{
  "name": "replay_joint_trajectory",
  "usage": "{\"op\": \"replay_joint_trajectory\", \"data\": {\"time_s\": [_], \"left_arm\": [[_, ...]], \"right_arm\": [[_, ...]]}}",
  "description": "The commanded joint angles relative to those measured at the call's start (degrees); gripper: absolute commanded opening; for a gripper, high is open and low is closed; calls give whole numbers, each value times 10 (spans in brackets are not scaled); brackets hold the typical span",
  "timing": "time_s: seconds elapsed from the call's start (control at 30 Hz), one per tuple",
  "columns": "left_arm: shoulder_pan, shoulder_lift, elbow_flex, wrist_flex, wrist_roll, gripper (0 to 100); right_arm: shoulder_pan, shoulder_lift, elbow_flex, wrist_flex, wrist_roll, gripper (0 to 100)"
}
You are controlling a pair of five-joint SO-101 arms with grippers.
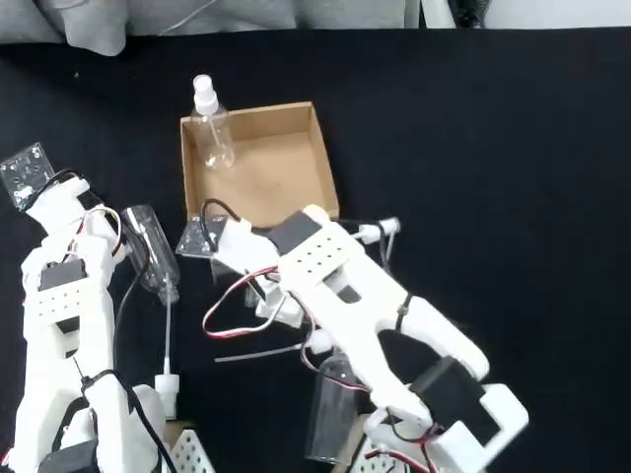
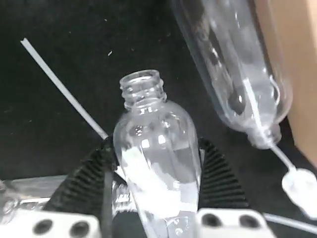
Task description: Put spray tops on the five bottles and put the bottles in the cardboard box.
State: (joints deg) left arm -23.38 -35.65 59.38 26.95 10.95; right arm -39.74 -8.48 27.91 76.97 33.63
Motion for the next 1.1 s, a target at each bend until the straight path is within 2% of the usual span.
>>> {"op": "replay_joint_trajectory", "data": {"time_s": [0.0,0.23,0.63,0.8,0.97,1.07], "left_arm": [[-4,-23,-8,-9,4,30],[-4,-20,-8,-9,4,30],[-1,-18,-7,-8,3,30],[1,-18,-7,-8,2,30],[18,-24,3,-11,-1,30],[22,-24,2,-11,-1,30]], "right_arm": [[18,-86,-36,22,-18,100],[43,-205,-34,55,-25,100],[113,-368,55,51,-36,100],[160,-425,74,46,-36,100],[231,-465,116,-4,-37,100],[269,-490,149,-35,-64,100]]}}
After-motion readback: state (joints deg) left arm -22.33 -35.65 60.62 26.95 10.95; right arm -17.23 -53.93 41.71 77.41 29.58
